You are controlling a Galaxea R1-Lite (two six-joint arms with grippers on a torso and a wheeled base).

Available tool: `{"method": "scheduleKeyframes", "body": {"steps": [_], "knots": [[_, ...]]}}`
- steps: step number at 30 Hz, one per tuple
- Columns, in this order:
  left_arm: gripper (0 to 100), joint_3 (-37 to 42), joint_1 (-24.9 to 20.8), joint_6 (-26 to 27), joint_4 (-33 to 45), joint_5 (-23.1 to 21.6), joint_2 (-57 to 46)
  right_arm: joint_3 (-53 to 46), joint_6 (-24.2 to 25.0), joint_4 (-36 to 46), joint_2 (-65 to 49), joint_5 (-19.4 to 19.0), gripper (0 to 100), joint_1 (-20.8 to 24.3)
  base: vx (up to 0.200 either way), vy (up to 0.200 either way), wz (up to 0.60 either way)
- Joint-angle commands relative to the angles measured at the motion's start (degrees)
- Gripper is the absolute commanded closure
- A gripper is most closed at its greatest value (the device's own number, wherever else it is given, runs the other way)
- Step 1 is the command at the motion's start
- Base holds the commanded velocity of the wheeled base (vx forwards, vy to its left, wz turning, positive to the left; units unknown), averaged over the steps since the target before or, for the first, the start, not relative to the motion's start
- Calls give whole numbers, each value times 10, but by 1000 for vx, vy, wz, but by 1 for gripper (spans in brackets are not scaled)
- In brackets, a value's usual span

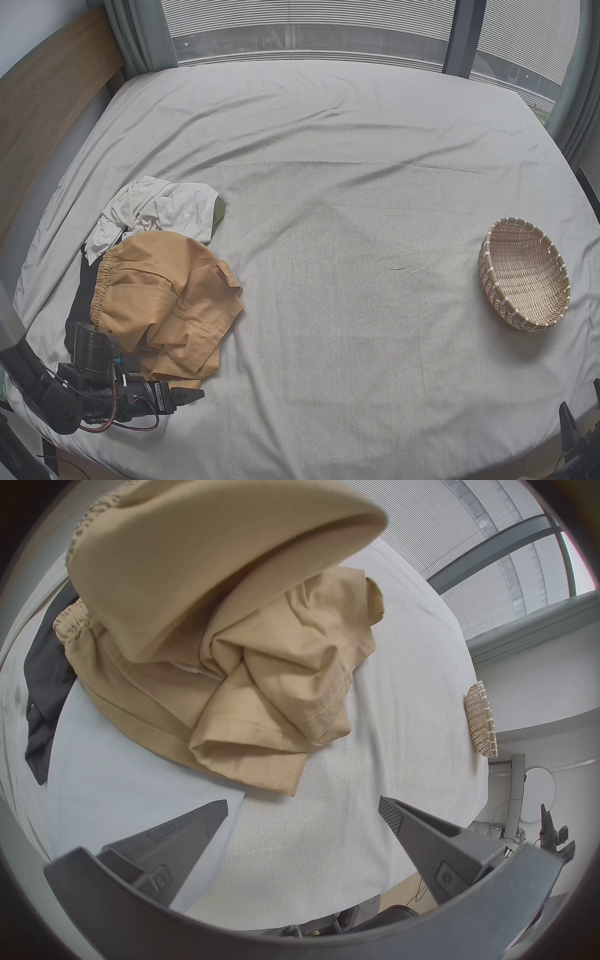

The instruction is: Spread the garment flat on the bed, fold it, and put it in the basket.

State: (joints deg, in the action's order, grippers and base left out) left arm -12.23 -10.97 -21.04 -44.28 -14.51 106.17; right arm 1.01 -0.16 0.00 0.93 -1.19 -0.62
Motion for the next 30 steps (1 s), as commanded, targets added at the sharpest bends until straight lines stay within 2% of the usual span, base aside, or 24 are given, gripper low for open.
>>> {"method": "scheduleKeyframes", "body": {"steps": [1,6,13,23,26,30], "knots": [[0,0,1,0,-5,0,30,-9,0,0,-7,0,0,1,0,0,0],[0,-1,1,-1,-28,1,51,-9,1,0,-7,0,0,1,0,0,0],[0,1,2,-1,-100,3,84,-9,0,0,-7,0,0,1,0,0,0],[0,-2,5,-21,-208,14,130,-9,0,0,-7,0,0,1,0,0,0],[0,-4,1,-43,-248,19,136,-9,0,0,-7,0,0,1,0,0,0],[0,-4,-3,-47,-269,21,138,-9,0,0,-7,0,0,1,0,0,0]]}}
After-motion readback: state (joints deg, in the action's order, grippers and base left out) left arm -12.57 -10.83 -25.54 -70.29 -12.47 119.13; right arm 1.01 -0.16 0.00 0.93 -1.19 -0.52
